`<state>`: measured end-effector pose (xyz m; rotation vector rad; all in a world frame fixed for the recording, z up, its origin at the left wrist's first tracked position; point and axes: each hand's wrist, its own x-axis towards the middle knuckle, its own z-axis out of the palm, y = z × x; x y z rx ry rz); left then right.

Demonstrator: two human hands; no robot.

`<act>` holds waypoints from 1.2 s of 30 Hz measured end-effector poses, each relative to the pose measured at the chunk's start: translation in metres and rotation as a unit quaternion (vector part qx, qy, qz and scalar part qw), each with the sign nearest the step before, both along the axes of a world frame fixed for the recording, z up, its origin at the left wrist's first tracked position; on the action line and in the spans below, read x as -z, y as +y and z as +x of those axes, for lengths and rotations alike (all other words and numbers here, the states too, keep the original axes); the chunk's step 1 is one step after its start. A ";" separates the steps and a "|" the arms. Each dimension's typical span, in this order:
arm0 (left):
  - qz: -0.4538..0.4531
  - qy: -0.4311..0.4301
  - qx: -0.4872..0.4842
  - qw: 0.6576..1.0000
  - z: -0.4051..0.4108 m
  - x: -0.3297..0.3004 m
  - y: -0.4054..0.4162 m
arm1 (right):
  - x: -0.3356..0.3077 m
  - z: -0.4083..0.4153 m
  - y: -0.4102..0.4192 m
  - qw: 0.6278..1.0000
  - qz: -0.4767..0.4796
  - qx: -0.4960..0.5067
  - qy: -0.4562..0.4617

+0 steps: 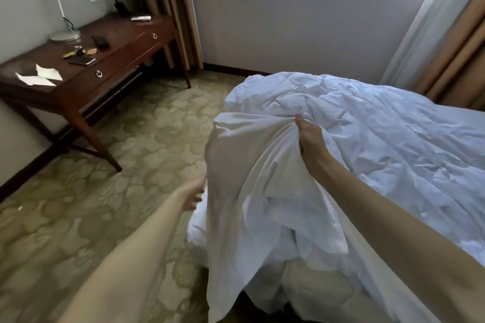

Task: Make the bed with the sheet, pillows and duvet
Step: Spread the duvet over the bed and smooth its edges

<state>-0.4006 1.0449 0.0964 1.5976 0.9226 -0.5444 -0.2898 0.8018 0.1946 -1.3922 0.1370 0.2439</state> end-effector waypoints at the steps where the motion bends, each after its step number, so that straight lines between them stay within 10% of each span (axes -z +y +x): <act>1: -0.003 0.032 0.021 0.999 -0.001 0.014 -0.004 | -0.001 0.010 0.000 1.000 0.005 0.017 0.003; 14: 0.096 -0.205 0.132 0.965 0.141 0.063 -0.030 | -0.005 0.112 -0.026 0.994 0.059 0.069 0.066; 20: 0.096 -0.309 0.022 0.946 0.172 0.060 -0.053 | 0.009 0.132 -0.024 0.992 0.066 0.079 0.079; 26: 0.216 -0.357 -0.060 0.907 0.191 -0.008 0.075 | 0.016 0.115 0.026 0.985 -0.052 -0.122 0.111; 32: 0.297 -0.386 0.082 0.869 0.173 -0.070 0.178 | 0.039 0.060 0.091 0.888 -0.311 -0.305 0.147; 36: 0.343 -0.349 0.222 0.843 0.117 -0.079 0.221 | 0.054 0.029 0.124 0.913 -0.322 -0.226 0.108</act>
